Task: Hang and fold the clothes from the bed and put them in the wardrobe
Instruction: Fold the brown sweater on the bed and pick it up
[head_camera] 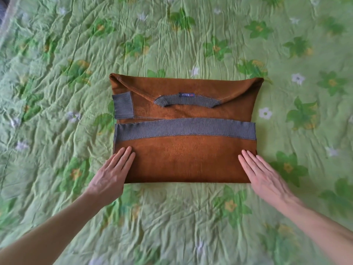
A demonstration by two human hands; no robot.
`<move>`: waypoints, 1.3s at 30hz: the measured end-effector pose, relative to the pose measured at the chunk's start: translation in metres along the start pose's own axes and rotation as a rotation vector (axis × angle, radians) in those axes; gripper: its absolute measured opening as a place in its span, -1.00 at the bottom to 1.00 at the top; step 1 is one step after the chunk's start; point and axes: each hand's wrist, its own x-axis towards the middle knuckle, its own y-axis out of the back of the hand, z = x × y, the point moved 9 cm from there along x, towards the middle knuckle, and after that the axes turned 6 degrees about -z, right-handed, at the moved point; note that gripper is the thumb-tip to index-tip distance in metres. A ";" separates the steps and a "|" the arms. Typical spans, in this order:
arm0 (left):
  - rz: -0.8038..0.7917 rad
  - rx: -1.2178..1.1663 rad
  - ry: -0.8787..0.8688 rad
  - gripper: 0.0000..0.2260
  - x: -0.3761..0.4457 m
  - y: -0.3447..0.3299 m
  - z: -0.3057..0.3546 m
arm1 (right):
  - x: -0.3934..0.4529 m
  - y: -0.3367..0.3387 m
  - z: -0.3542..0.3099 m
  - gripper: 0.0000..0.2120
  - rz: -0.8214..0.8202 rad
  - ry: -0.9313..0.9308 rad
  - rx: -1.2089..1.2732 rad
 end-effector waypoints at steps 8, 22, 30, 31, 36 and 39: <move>-0.062 -0.098 -0.049 -0.34 -0.044 0.017 0.026 | -0.060 0.007 0.006 -0.17 -0.086 0.084 0.092; 0.272 -1.057 0.583 -0.65 -0.030 0.111 -0.059 | -0.047 0.079 0.098 -0.87 0.260 -0.797 1.112; 0.541 -0.880 0.824 -0.72 0.032 0.130 -0.074 | 0.042 0.111 0.133 -0.68 0.504 -0.807 1.050; 0.556 -0.846 0.852 -0.72 0.040 0.130 -0.077 | 0.056 0.114 0.137 -0.67 0.491 -0.807 1.017; 0.549 -0.704 0.897 -0.70 0.082 0.126 -0.102 | 0.109 0.109 0.158 -0.63 0.341 -0.833 0.837; 0.514 -0.648 0.893 -0.68 0.107 0.121 -0.120 | 0.129 0.100 0.170 -0.57 0.249 -0.841 0.714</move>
